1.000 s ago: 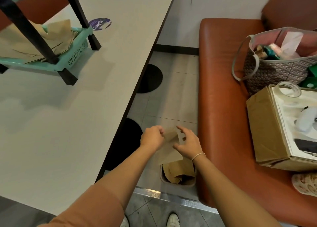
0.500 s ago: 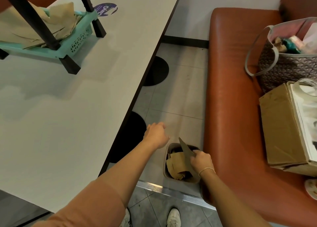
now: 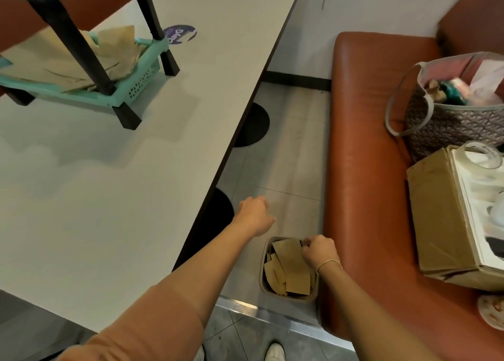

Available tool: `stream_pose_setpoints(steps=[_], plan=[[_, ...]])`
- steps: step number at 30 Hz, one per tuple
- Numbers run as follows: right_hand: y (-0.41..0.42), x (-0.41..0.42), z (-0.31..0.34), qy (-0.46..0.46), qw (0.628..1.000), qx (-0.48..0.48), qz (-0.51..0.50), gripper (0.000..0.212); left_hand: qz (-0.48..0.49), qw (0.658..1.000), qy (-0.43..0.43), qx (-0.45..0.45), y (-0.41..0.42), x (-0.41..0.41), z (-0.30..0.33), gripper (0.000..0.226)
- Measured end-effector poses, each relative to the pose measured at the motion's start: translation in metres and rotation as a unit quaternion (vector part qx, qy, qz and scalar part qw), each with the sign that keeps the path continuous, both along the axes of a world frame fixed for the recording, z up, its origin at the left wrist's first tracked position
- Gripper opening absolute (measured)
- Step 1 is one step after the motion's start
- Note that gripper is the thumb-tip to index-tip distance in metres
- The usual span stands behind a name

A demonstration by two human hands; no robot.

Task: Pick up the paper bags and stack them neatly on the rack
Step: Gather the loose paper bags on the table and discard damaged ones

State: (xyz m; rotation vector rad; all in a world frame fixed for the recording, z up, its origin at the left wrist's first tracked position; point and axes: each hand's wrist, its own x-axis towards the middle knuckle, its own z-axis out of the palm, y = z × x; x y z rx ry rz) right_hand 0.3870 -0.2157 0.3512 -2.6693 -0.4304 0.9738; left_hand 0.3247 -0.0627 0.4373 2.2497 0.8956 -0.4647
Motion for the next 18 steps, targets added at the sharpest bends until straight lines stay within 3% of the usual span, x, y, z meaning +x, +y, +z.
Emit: stream_pose_setpoints(steps=[8, 13, 18], plan=[[0.051, 0.014, 0.085, -0.047, 0.994, 0.094, 0.028, 0.032, 0.02, 0.995, -0.092, 0.032, 0.024, -0.007, 0.07, 0.036], [0.112, 0.01, 0.156, -0.12, 0.974, 0.18, 0.069, 0.03, 0.066, 0.979, -0.185, 0.047, 0.056, -0.023, 0.124, 0.028], [0.172, -0.009, 0.209, -0.142, 0.955, 0.248, 0.085, 0.027, 0.089, 0.969, -0.214, 0.088, 0.104, -0.045, 0.163, 0.026]])
